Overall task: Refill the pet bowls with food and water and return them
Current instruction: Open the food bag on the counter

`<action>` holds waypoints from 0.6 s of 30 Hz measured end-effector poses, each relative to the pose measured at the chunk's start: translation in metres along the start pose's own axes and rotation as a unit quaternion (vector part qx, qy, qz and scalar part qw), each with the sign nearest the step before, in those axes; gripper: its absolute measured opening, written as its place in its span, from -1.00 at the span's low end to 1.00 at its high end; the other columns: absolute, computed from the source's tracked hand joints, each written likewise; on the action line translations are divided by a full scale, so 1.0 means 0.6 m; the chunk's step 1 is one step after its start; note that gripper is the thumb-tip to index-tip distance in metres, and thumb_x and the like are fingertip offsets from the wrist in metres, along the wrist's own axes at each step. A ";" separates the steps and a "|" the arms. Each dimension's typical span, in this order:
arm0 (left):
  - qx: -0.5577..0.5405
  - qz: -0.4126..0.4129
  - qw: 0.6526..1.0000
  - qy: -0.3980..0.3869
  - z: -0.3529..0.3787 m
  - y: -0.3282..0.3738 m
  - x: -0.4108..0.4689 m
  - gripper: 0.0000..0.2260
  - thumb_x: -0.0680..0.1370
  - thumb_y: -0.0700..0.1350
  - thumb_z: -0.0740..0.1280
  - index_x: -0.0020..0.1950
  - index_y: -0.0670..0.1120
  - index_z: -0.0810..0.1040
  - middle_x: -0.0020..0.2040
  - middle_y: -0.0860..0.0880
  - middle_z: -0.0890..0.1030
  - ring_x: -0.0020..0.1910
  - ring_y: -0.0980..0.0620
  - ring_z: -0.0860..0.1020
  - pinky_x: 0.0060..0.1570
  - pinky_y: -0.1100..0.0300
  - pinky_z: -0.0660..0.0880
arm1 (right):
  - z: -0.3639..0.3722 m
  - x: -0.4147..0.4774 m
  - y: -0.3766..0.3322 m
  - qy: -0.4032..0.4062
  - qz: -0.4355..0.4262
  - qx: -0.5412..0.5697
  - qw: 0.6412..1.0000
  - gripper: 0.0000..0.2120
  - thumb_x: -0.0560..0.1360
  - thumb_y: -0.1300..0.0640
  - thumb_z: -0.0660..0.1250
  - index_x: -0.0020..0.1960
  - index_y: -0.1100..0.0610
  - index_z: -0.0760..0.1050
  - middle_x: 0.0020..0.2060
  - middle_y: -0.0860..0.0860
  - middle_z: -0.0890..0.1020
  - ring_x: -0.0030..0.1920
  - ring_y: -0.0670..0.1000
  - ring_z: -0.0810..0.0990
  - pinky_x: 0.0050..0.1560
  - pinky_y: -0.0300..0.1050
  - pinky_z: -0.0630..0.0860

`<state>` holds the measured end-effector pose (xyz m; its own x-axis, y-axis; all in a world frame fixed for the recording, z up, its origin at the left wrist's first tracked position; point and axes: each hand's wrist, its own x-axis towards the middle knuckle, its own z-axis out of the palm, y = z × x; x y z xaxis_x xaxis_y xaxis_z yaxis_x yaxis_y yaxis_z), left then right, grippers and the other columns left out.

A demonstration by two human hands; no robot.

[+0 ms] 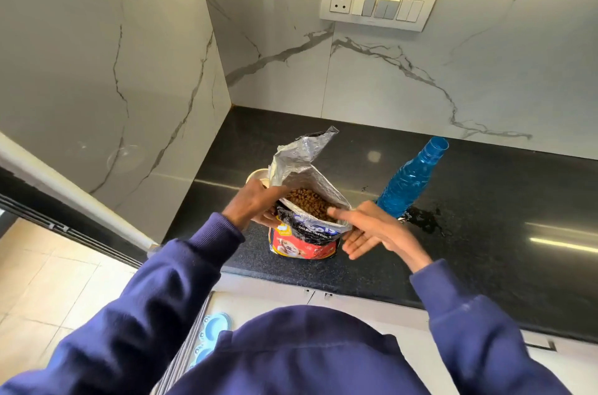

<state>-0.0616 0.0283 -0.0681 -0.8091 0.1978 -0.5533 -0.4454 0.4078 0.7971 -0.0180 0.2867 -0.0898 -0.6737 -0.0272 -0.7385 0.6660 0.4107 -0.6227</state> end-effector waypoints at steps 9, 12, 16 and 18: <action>-0.473 -0.078 0.877 -0.043 0.003 -0.065 -0.010 -0.75 0.70 -0.31 0.13 0.34 -0.32 0.44 0.21 -0.33 0.59 0.11 -0.27 0.62 0.08 -0.27 0.58 | 0.039 0.023 0.005 0.061 -0.050 0.256 0.963 -0.89 0.56 0.52 0.28 -0.12 0.40 0.49 -0.02 0.29 0.64 -0.14 0.21 0.71 -0.23 0.09 0.72; -0.568 -0.112 0.815 -0.019 0.004 -0.094 -0.010 -0.73 0.71 -0.28 0.10 0.35 -0.34 0.45 0.15 -0.34 0.60 0.19 -0.27 0.58 0.12 -0.21 0.61 | 0.043 0.031 0.026 0.063 -0.036 0.362 0.929 -0.88 0.56 0.54 0.24 -0.02 0.41 0.52 -0.03 0.30 0.63 -0.06 0.20 0.65 0.10 0.21 0.59; -0.591 -0.130 0.795 0.040 0.028 -0.103 0.002 -0.75 0.72 -0.31 0.07 0.06 -0.36 0.52 -0.14 -0.29 0.68 0.08 -0.17 0.59 0.46 -0.13 0.34 | 0.052 0.047 0.048 0.050 0.002 0.513 0.857 -0.77 0.56 0.59 0.13 0.02 0.38 0.49 -0.18 0.21 0.68 -0.04 0.15 0.64 0.27 0.30 0.44; -0.575 -0.138 0.805 0.052 0.042 -0.103 0.008 -0.75 0.71 -0.33 0.06 0.04 -0.34 0.52 -0.14 -0.26 0.67 -0.05 -0.14 0.61 0.38 -0.08 0.45 | 0.059 0.054 0.049 0.040 0.014 0.546 0.837 -0.74 0.60 0.55 0.07 0.01 0.36 0.49 -0.13 0.23 0.68 -0.03 0.17 0.63 0.27 0.31 0.42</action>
<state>-0.0283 0.0267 -0.1265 -0.6204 0.1419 -0.7714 -0.6252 -0.6833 0.3771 -0.0087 0.2654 -0.1413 -0.6428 0.0479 -0.7645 0.5479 -0.6687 -0.5026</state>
